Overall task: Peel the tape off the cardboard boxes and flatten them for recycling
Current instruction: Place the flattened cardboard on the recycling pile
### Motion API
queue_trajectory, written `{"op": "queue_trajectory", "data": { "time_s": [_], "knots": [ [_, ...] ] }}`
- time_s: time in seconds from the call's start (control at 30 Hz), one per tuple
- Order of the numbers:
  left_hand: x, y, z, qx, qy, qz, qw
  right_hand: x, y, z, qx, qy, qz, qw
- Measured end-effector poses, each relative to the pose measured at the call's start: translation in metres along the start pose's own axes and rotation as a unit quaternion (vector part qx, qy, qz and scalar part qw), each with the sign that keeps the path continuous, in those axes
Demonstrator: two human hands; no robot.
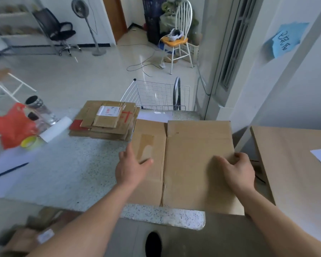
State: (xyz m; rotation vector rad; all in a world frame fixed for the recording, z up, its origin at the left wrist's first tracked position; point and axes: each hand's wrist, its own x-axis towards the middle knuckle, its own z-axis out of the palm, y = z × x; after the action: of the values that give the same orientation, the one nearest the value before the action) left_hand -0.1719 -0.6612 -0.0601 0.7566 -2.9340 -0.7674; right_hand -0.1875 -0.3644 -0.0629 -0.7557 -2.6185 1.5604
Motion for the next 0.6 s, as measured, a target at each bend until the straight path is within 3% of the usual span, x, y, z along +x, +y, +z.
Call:
{"op": "queue_trajectory", "data": {
  "time_s": [0.33,0.6],
  "knots": [
    [0.055,-0.063,-0.041,-0.017,0.013,-0.04,0.999,0.007,-0.057,0.093,-0.067,-0.053,-0.045,0.995],
    [0.191,-0.132,-0.073,-0.05,-0.001,-0.038,0.998,0.021,-0.127,0.22,-0.065,-0.051,-0.046,0.995]
  ]
}}
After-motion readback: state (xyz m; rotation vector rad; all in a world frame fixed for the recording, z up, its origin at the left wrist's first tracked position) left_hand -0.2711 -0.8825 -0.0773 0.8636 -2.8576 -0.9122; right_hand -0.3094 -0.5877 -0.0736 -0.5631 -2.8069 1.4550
